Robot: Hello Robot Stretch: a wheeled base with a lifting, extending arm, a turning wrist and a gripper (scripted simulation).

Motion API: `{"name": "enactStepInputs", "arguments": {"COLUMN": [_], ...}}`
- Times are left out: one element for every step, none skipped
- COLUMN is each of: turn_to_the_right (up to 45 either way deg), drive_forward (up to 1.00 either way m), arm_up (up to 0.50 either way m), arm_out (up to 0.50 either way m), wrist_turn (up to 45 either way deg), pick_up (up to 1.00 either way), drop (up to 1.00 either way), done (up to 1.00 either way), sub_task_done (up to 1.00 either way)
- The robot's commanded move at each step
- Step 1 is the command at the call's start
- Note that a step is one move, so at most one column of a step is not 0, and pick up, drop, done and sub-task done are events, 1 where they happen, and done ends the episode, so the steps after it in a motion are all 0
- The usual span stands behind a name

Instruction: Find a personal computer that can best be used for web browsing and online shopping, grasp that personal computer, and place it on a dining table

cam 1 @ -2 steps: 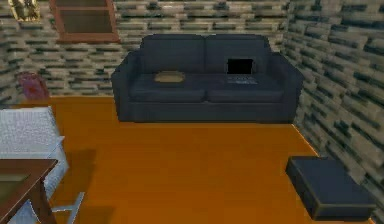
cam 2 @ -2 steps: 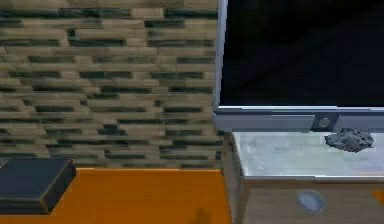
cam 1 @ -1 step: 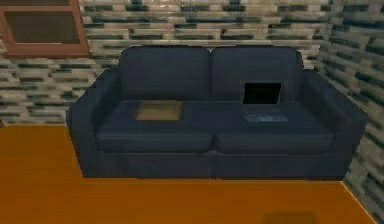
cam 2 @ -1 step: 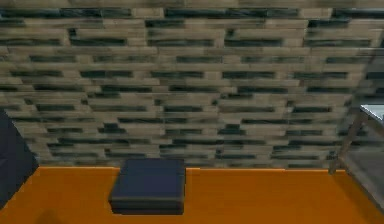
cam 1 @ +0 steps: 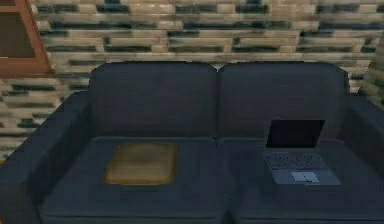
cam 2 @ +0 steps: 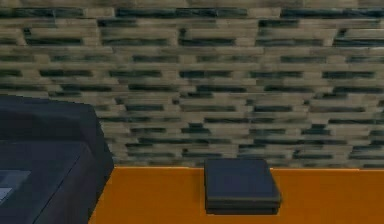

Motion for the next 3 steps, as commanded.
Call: {"name": "enactStepInputs", "arguments": {"turn_to_the_right": [-45.0,-9.0,45.0], "drive_forward": [0.0,0.0,0.0], "arm_up": [0.0,0.0,0.0], "arm_out": [0.0,0.0,0.0], "wrist_turn": [0.0,0.0,0.0], "pick_up": [0.0,0.0,0.0], "drop": [0.0,0.0,0.0], "done": [0.0,0.0,0.0], "sub_task_done": [0.0,0.0,0.0]}}
